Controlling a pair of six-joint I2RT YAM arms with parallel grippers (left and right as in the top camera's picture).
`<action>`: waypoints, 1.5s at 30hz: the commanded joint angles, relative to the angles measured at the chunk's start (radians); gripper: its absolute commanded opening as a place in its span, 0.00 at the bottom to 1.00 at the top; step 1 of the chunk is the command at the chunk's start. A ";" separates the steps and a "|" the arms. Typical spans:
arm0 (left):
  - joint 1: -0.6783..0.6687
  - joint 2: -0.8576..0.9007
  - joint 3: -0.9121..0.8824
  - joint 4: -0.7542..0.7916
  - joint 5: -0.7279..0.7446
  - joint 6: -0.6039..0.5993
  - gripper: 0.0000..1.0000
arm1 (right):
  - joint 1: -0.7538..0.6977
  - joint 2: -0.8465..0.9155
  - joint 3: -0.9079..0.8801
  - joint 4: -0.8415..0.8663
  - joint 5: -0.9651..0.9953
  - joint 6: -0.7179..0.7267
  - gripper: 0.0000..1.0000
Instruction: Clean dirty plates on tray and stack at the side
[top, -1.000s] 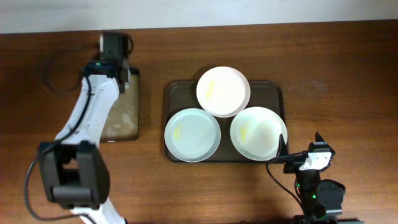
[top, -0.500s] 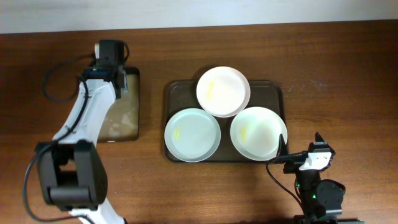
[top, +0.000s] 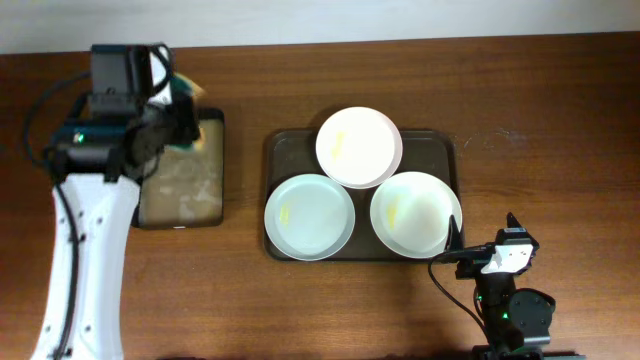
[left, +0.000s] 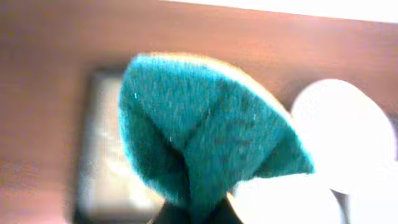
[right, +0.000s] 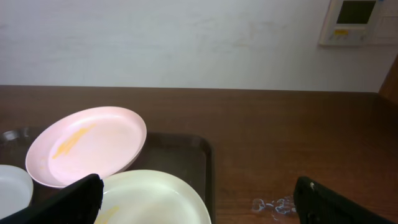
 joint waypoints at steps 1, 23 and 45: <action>-0.043 0.046 -0.063 -0.087 0.348 -0.009 0.00 | -0.004 -0.005 -0.008 -0.003 0.008 -0.004 0.98; -0.431 0.102 -0.645 0.438 0.134 -0.352 0.00 | -0.004 -0.005 -0.008 0.016 0.008 -0.003 0.98; -0.446 0.104 -0.646 0.434 0.085 -0.352 0.00 | -0.005 0.383 0.896 -0.488 -0.400 0.097 0.98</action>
